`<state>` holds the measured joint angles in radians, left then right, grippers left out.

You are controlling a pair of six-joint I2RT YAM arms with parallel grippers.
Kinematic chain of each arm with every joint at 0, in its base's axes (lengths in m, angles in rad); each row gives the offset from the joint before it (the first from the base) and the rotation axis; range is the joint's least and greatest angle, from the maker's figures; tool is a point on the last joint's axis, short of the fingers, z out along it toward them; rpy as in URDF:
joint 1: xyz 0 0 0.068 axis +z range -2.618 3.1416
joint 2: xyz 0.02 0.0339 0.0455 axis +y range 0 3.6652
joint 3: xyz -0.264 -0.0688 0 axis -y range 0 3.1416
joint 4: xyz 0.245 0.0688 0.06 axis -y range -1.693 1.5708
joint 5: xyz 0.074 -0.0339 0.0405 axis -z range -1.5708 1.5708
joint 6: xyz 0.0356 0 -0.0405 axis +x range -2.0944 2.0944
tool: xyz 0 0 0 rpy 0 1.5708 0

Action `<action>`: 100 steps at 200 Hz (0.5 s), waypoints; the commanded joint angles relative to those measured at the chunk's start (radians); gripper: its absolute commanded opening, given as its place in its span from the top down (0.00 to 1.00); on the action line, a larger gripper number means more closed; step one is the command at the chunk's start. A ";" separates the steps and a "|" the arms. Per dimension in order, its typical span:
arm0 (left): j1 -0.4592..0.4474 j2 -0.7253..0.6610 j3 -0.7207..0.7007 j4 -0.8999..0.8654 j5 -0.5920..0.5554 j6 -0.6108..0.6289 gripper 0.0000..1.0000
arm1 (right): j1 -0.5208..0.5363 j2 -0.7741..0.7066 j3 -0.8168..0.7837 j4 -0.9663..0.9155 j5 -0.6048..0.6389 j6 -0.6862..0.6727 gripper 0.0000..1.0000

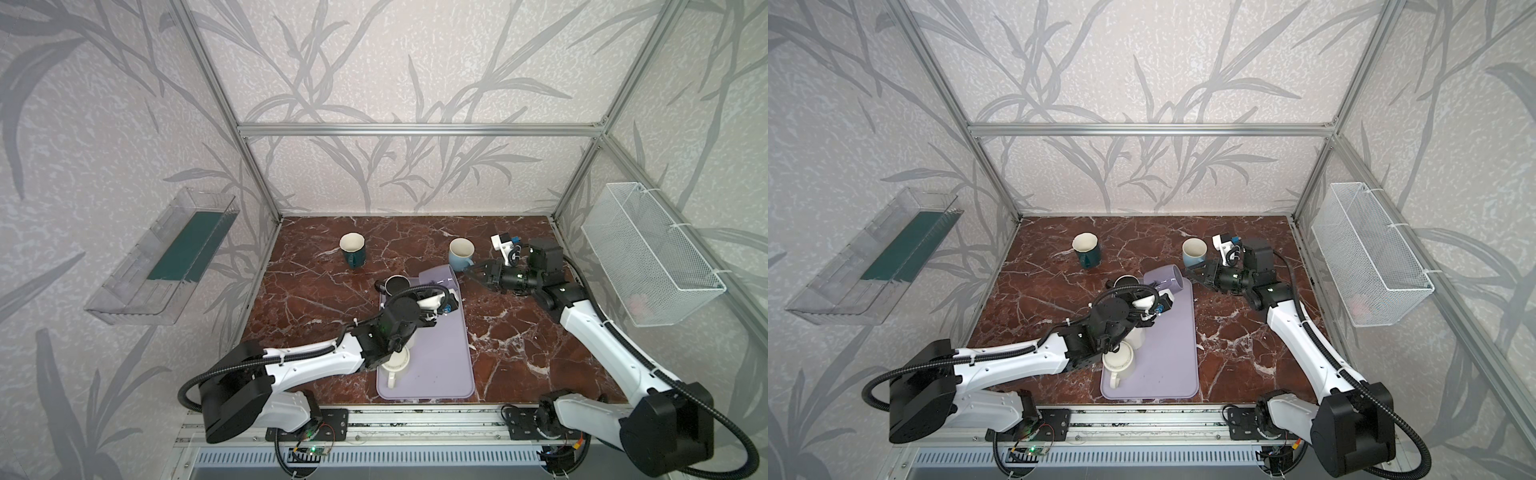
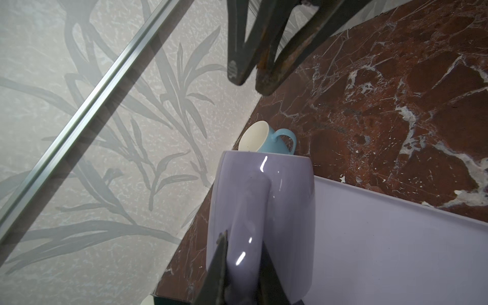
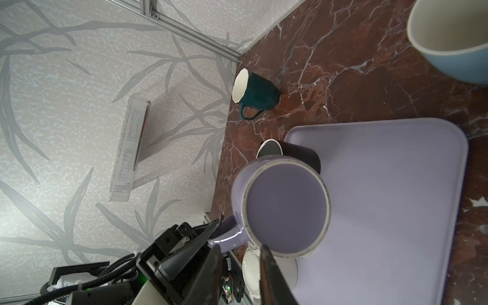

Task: Turn the mug right side up
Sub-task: Pass the mug.

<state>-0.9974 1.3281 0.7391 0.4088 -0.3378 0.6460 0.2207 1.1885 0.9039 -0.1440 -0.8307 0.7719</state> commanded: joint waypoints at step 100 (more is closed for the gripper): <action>0.159 -0.016 0.294 -0.490 0.534 -0.164 1.00 | 0.014 -0.076 0.041 -0.166 -0.024 -0.591 0.78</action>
<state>-0.8665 1.3148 0.9401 -0.0437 0.0566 0.5117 0.2222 1.1419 0.9203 -0.2600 -0.8284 0.3870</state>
